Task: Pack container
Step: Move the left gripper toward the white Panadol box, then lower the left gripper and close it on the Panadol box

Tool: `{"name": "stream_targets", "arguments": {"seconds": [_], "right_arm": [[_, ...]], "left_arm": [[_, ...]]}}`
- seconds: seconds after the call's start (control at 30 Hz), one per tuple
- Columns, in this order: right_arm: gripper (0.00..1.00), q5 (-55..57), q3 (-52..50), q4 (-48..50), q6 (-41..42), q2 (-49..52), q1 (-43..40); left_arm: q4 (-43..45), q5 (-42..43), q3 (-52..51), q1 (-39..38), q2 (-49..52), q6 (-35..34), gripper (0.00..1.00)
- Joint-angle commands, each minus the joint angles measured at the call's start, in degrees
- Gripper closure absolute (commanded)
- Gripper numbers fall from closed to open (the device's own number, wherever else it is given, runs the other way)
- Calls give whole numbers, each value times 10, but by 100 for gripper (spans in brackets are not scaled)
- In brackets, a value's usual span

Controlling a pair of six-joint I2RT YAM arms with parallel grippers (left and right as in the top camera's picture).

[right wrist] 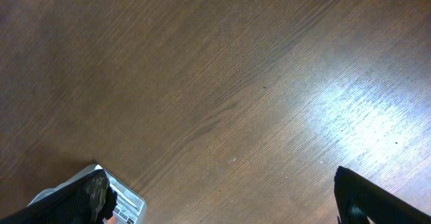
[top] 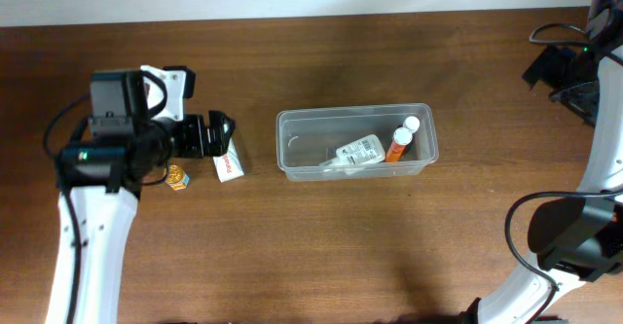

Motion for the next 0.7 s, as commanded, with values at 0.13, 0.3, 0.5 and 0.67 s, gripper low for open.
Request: {"name": "stream_targets", "arguments": {"seconds": [0.13, 0.3, 0.5, 0.67], "right_arm": [[2, 7, 6, 1, 3, -10, -1], [2, 7, 6, 1, 3, -9, -1], [2, 7, 6, 1, 3, -9, -1], [2, 7, 6, 1, 3, -9, -1]], "left_arm": [[-9, -77, 14, -13, 54, -122, 1], [-32, -175, 15, -48, 85, -163, 0], [-29, -206, 14, -78, 129, -182, 0], [-29, -208, 14, -78, 153, -182, 1]]}}
